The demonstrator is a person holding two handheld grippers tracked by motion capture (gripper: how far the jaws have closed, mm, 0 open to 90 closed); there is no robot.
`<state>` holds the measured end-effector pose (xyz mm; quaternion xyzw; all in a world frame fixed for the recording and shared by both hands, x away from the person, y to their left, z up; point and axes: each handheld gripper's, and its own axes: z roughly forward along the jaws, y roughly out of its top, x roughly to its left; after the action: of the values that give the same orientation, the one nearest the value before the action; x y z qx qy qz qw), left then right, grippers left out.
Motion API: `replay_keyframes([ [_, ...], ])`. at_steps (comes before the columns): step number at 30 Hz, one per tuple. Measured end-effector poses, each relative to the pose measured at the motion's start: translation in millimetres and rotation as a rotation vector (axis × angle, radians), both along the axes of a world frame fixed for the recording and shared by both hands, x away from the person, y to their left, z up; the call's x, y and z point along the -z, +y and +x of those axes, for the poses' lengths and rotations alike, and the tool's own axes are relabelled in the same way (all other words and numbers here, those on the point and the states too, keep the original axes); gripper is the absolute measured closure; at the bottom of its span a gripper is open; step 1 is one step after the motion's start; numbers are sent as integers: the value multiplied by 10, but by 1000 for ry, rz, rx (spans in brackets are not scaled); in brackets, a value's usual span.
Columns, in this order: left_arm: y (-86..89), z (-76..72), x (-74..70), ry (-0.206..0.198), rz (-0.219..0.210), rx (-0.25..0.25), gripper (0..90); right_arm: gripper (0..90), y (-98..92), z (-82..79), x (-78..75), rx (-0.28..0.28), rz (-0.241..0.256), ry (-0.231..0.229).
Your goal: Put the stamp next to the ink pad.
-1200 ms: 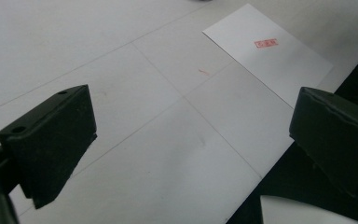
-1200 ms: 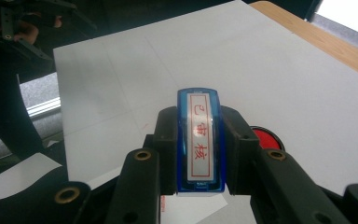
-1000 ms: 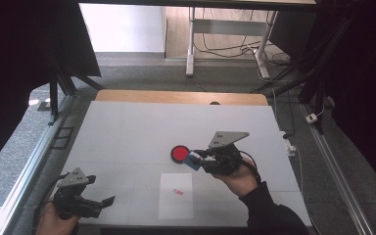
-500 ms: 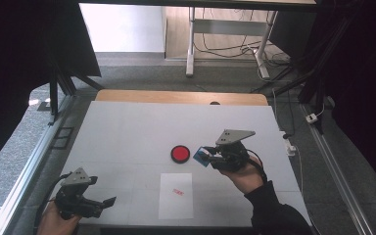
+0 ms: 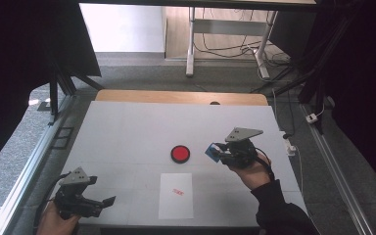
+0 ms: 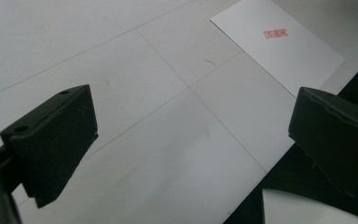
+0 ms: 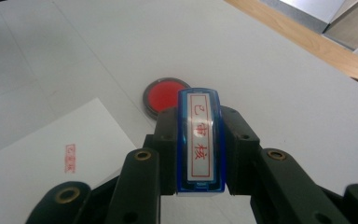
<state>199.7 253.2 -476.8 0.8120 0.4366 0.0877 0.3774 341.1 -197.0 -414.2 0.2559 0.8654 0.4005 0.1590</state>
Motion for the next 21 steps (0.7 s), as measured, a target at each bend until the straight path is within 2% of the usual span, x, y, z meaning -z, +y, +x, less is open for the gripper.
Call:
replay_keyframes([
  [8, 5, -2, -1, -1, -2, 3, 17, 697, -173, 107, 99, 59, -38, 7],
  [16, 0, -2, -1, -2, 1, 9, 23, 697, -333, 202, 183, 129, -36, 36],
  [21, -2, 0, 0, -1, 3, 10, 25, 697, -376, 246, 251, 151, -33, 56],
])
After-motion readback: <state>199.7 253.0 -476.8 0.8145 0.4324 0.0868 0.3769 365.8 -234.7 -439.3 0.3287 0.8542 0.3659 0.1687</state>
